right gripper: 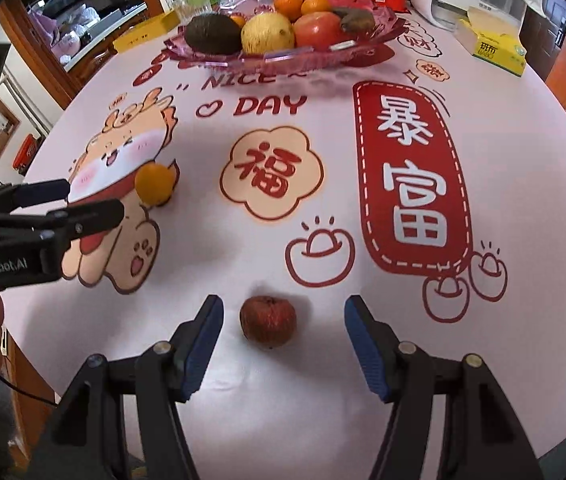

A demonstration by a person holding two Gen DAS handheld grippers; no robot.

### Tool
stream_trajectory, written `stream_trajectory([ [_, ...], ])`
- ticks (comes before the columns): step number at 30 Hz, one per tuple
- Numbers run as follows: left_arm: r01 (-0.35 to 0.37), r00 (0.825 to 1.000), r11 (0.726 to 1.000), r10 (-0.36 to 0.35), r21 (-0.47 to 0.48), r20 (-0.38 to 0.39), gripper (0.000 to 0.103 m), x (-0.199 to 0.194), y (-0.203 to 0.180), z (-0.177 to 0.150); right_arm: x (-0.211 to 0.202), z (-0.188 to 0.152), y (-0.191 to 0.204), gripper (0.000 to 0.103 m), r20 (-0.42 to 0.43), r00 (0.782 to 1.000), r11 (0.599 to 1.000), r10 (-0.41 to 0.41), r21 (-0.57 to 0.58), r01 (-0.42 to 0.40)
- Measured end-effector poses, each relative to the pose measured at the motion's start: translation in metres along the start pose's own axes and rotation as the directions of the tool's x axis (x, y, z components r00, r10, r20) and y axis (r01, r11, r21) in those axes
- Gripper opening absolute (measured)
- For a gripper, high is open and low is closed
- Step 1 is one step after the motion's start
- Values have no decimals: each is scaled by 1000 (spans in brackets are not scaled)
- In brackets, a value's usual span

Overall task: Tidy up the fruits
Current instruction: 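Move the left tool to the last small orange while the right tool reaches the lychee, then grasp the small orange with the left tool while the right tool grasps the brown lychee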

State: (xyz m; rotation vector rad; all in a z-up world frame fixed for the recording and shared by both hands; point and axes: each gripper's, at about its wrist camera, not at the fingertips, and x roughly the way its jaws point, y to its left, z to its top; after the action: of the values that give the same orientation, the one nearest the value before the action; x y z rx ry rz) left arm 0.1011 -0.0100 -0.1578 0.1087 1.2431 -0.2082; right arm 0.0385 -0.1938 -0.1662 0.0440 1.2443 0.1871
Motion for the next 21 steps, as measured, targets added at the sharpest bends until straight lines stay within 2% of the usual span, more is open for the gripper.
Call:
stream_trajectory([
  [6,17,1000,1000,-17,-22,6,93,8,4,-2,10,-5,0,62,3,1000,1000,-16,3,16],
  [11,28,1000,998,-27,-53,15,93,14,8,0,12,-6,-1,50,22,1000,1000,-12,-7,13],
  [13,37,999,997,-37,-61,16,93,16,8,2,12,-6,-1,43,29,1000,1000,-13,-9,13],
  [15,43,999,997,-42,-61,16,93,19,7,4,12,-5,-1,31,35,999,1000,-4,-7,5],
  [17,49,999,997,-49,-52,16,93,22,4,6,12,-5,-4,31,35,999,1000,10,4,-11],
  [18,53,998,998,-52,-44,17,92,23,1,6,11,-5,-5,30,36,999,1000,16,7,-16],
  [21,74,997,997,-74,-22,4,79,29,-7,8,11,-6,-8,30,43,999,999,33,20,-34],
])
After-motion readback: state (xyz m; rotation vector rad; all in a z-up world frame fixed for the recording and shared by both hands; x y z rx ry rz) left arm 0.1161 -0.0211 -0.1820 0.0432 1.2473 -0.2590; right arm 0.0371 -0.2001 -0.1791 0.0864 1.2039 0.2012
